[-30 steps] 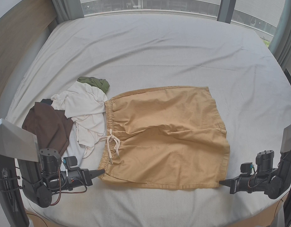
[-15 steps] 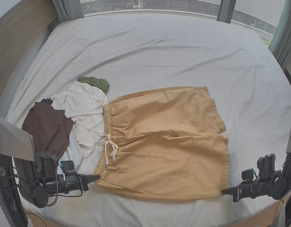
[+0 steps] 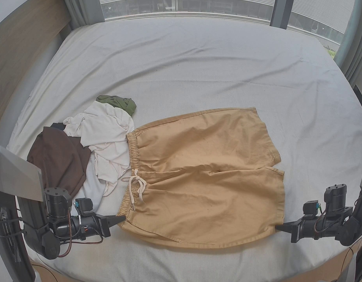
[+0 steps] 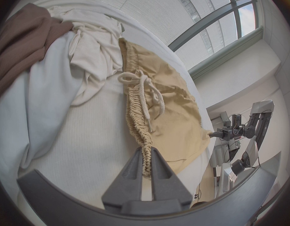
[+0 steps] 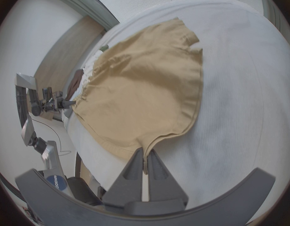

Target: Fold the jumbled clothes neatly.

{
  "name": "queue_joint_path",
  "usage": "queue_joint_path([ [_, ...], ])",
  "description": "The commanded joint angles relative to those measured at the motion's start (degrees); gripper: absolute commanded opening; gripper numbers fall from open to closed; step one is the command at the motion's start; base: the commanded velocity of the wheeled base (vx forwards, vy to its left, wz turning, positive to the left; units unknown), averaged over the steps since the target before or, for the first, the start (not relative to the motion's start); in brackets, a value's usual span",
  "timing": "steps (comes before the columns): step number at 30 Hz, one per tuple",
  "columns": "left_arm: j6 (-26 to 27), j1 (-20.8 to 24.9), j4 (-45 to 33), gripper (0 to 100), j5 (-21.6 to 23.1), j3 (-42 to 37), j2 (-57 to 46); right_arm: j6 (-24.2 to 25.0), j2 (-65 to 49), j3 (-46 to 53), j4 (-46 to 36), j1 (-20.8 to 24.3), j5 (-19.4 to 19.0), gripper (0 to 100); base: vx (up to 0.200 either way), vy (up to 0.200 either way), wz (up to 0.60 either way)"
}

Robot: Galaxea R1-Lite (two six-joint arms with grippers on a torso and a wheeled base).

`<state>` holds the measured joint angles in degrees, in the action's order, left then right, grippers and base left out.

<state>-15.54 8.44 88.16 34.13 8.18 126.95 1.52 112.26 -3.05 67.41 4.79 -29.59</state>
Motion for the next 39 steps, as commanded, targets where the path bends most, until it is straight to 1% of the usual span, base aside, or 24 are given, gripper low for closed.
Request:
queue_joint_path([
  [1, -1.86, 1.94, 0.87, 0, -0.03, 1.22, -1.88, 2.87, -4.51, -1.43, 2.55, 0.31, -0.82, 0, 0.000, 0.000, 0.00],
  [4, -4.50, 2.99, 0.96, 0, -0.21, 2.98, -4.17, 4.54, -7.06, -3.37, 2.63, 0.39, -0.82, 0, 0.000, 0.000, 0.00],
  [8, -10.65, 4.40, 0.96, 0, -0.65, 6.06, -8.56, 7.35, -9.43, -6.71, 2.81, 0.57, -0.82, 0, 0.000, 0.000, 0.00],
  [11, -13.90, 4.84, 0.96, 0, -1.35, 8.43, -9.88, 9.29, -10.40, -8.82, 2.81, 0.48, -0.65, 0, 0.000, 0.000, 0.00],
  [12, -13.99, 4.84, 0.96, 0, -1.35, 8.61, -9.97, 9.37, -10.49, -8.91, 2.81, 0.48, -0.65, 0, 0.000, 0.000, 0.00],
  [14, -15.13, 4.75, 0.96, 0, -2.93, 10.54, -10.06, 11.13, -11.19, -10.40, 2.81, 0.48, -0.47, 0, 0.000, 0.000, 0.00],
  [19, -15.22, 4.92, 0.96, 0, -5.57, 12.83, -9.44, 12.71, -11.28, -12.77, 2.90, 0.48, -0.30, 0, 0.000, 0.000, 0.00],
  [26, -15.31, 4.92, 0.96, 0, -5.74, 13.53, -9.27, 14.38, -11.45, -15.59, 2.99, 0.39, -0.12, 0, 0.000, 0.000, 0.00],
  [32, -15.31, 4.48, 0.96, 0, -6.45, 14.76, -9.79, 14.82, -11.36, -17.78, 3.07, 1.45, 2.60, 0, 0.000, 0.000, 0.00],
  [34, -15.57, 4.40, 0.96, 0, -7.50, 15.81, -9.79, 15.97, -11.36, -18.22, 3.51, 1.98, 3.40, 0, 0.000, 0.000, 0.00],
  [36, -17.94, 4.48, 0.96, 0, -9.70, 17.48, -9.71, 18.16, -11.10, -18.84, 4.66, 2.77, 4.45, 0, 0.000, 0.000, 0.00],
  [39, -18.47, 4.40, 0.96, 0, -10.58, 18.36, -9.36, 19.22, -10.84, -21.56, 4.57, 2.42, 4.89, 0, 0.000, 0.000, 0.00],
])
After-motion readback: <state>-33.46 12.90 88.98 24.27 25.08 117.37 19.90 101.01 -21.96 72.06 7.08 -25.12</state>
